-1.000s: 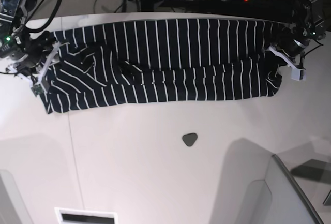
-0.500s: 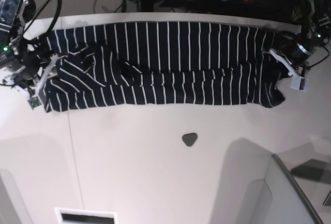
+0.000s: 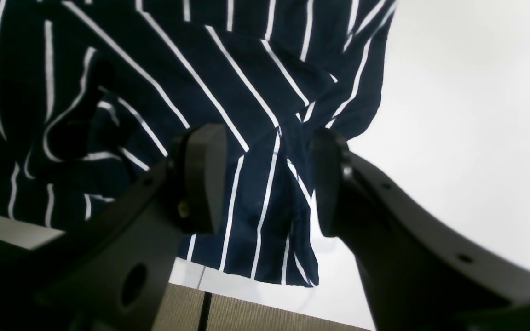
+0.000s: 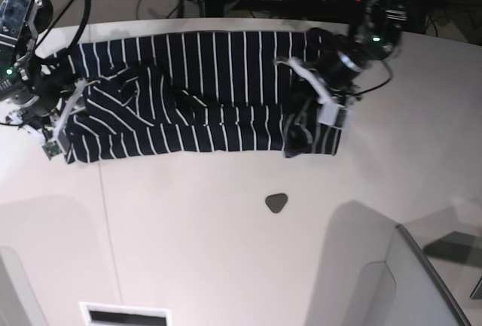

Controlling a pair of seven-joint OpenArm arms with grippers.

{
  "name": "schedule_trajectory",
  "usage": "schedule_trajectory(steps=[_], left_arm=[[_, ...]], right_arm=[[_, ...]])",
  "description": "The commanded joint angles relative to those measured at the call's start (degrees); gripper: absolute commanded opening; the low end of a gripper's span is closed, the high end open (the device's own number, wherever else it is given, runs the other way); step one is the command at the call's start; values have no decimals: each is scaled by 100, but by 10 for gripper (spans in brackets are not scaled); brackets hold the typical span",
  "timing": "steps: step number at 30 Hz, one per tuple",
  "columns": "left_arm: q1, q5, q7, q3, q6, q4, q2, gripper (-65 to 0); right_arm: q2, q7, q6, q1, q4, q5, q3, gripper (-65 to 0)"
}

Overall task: Layout the t-shirt on the table in an organized manner, then fold the t-shirt properly
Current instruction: 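Grasp the shirt end with the left gripper and fold it toward the right gripper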

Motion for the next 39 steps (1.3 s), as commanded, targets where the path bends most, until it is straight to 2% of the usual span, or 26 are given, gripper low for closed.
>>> schedule_trajectory(steps=[1, 8, 15, 23, 26, 33, 34, 36, 39], left_arm=[[-62, -64, -169, 147, 105, 82, -21, -650], [-448, -64, -178, 1158, 685, -102, 339, -650], [-730, -64, -196, 1808, 1063, -445, 383, -650], [-791, -72, -196, 1826, 1072, -480, 401, -650], [-800, -72, -169, 1799, 1072, -489, 541, -650], [-897, -108, -143, 1861, 1072, -498, 585, -650], [-897, -116, -143, 1861, 1072, -480, 585, -601], [-888, -116, -143, 1870, 1046, -445, 585, -418], [-949, -125, -143, 2221, 1037, -454, 576, -219]], right_arm=[[78, 83, 6, 57, 83, 33, 20, -365], [289, 92, 6, 119, -295, 59, 46, -365], [298, 100, 6, 127, -445, 68, 73, -365], [298, 100, 6, 127, -427, 68, 73, -365], [298, 100, 6, 127, -427, 68, 73, -365], [298, 100, 6, 101, -427, 68, 73, -365], [298, 100, 6, 101, -427, 68, 73, -365], [298, 100, 6, 101, -427, 68, 73, -365], [298, 100, 6, 101, -427, 68, 73, -365]])
